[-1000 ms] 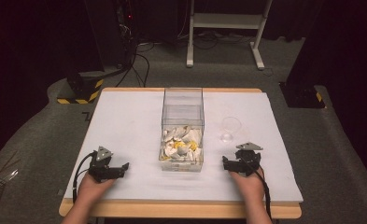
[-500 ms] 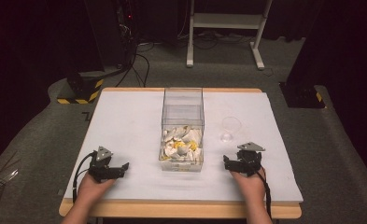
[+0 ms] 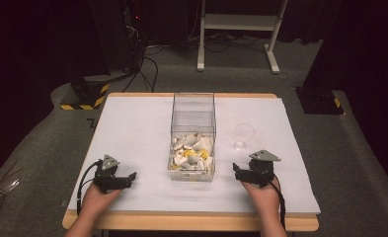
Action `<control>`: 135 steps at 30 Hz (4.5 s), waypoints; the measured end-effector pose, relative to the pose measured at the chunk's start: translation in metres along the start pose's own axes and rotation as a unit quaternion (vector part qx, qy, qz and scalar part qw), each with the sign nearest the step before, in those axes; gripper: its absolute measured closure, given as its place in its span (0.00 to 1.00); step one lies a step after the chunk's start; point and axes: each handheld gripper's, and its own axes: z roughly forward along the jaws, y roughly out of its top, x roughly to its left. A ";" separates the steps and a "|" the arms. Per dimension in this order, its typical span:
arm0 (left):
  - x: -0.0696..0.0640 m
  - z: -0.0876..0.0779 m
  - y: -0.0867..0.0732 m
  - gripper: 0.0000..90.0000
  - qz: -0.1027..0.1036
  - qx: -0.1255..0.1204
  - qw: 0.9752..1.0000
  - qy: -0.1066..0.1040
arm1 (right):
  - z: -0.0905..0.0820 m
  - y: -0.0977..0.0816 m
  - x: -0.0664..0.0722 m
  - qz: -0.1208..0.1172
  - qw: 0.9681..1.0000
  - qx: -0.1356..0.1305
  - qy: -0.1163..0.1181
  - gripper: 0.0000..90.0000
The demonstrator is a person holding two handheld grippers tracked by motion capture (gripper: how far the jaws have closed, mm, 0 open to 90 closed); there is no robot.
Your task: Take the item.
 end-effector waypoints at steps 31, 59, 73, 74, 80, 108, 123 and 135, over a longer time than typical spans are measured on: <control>0.000 0.000 0.000 0.14 0.002 0.000 1.000 0.001 | -0.007 0.012 0.020 -0.009 0.999 -0.034 0.039 0.16; 0.000 0.000 0.000 0.14 0.002 0.000 1.000 0.001 | -0.019 0.029 0.028 -0.031 0.996 -0.061 0.052 0.21; 0.000 0.000 0.000 0.14 0.002 -0.001 1.000 0.001 | -0.024 0.043 0.031 -0.041 0.995 -0.070 0.063 0.26; 0.000 0.000 0.000 0.14 0.002 -0.001 1.000 0.001 | -0.025 0.043 0.032 -0.040 0.995 -0.071 0.065 0.27; 0.000 0.000 0.000 0.14 0.002 0.000 1.000 0.001 | -0.027 0.046 0.033 -0.043 0.994 -0.074 0.069 0.28; 0.000 0.000 0.000 0.14 0.002 -0.001 1.000 0.000 | -0.031 0.073 0.068 -0.068 0.986 -0.091 0.119 0.33; 0.000 0.000 0.000 0.14 0.002 0.000 1.000 0.000 | -0.014 0.080 0.086 -0.076 0.984 -0.066 0.149 0.39; 0.000 0.000 0.000 0.14 0.002 -0.001 1.000 0.000 | 0.002 0.082 0.100 -0.103 0.982 -0.046 0.153 0.48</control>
